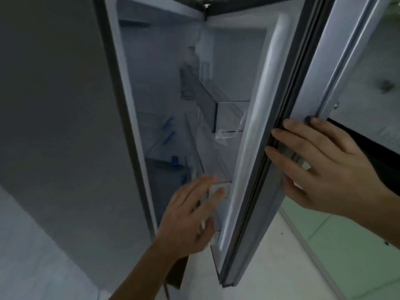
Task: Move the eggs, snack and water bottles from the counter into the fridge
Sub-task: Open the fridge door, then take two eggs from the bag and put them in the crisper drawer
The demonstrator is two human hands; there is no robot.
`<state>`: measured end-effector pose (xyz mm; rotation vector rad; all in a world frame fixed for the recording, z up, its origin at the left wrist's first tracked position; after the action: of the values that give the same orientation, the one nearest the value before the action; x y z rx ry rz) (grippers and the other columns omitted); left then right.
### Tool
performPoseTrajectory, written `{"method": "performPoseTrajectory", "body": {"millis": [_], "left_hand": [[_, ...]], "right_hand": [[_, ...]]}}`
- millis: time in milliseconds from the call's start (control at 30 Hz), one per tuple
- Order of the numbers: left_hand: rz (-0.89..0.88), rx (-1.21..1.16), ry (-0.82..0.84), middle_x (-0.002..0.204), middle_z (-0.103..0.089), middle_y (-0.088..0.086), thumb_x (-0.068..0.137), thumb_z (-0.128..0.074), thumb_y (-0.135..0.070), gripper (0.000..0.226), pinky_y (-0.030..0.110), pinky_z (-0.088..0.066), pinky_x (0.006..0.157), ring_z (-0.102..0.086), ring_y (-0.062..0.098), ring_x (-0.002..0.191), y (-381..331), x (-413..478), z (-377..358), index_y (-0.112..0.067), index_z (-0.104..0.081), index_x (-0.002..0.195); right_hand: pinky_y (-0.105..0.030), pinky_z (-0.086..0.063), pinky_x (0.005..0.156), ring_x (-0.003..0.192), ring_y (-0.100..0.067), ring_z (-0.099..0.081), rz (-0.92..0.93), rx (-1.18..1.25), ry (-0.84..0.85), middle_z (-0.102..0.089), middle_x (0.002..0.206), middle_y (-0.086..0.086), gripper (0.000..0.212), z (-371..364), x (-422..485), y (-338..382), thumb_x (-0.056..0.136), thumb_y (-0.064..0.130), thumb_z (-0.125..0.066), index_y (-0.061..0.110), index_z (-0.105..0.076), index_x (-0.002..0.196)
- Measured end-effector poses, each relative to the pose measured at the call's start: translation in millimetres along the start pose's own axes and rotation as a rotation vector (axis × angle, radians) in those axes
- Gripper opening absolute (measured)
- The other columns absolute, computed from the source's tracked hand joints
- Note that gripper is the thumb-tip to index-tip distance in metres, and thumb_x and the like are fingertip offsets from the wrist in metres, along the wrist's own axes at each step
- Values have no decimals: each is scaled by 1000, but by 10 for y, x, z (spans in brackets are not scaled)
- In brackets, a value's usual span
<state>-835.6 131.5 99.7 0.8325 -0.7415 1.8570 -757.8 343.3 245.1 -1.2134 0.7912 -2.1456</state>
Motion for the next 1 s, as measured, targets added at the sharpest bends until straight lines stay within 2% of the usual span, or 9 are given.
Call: {"method": "performPoseTrajectory", "body": {"millis": [133,233,367,533,733,900,1000], "left_hand": [[34,4,34,155,-37,12,84,-65,-13,63,38,-30,116,-31,22,146,177,308,-259,-13,-43,144],[75,0,134,158,-32,7,89,-61,-21,61,41,-33,115,-31,21,145,297,592,-608,-15,-42,147],[111,4,270,160,-29,3,91,-55,-29,62,47,-37,112,-32,19,144,447,933,-1063,-17,-38,150],[129,56,347,162,-24,1,91,-51,-33,66,49,-32,116,-25,19,148,661,1294,-1544,-21,-32,153],[121,178,453,164,-20,1,85,-45,-35,77,56,-20,120,-14,17,152,749,1589,-2034,-15,-20,156],[105,131,447,164,-18,1,79,-51,-25,86,51,-12,122,-12,16,152,731,1806,-2356,-13,-16,156],[63,146,442,163,-22,4,80,-51,-20,83,49,-13,122,-16,18,151,818,1954,-2496,-8,-19,155]], "right_hand": [[-58,-45,102,125,-39,-58,-157,14,40,-64,129,-23,35,-8,-499,-163,82,17,-66,5,-73,114],[-58,-45,101,120,-40,-61,-244,69,61,-66,125,-23,33,-154,-812,-108,84,18,-65,4,-74,112],[-56,-44,103,121,-41,-59,-406,196,163,-64,127,-22,37,-561,-1138,-41,85,19,-63,5,-70,119],[-50,-41,110,128,-36,-53,-526,319,252,-60,134,-19,45,-1169,-1367,-160,87,20,-58,8,-63,130],[-55,-38,112,135,-37,-48,-610,309,381,-54,142,-19,58,-1705,-1440,-457,88,28,-51,7,-51,142],[-56,-34,115,136,-38,-46,-662,286,539,-53,143,-18,69,-2210,-1487,-592,82,30,-61,5,-45,145],[-54,-35,115,133,-36,-50,-735,267,585,-57,139,-17,73,-2496,-1552,-742,79,28,-65,4,-45,145]]}}
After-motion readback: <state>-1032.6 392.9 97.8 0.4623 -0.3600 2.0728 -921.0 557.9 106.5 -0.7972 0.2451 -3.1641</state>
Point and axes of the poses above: each hand's wrist, its own x-axis towards the middle knuckle, its own z-axis out of the back of the hand, y = z × x, the point moved 4 cm from there along x, towards the middle knuckle
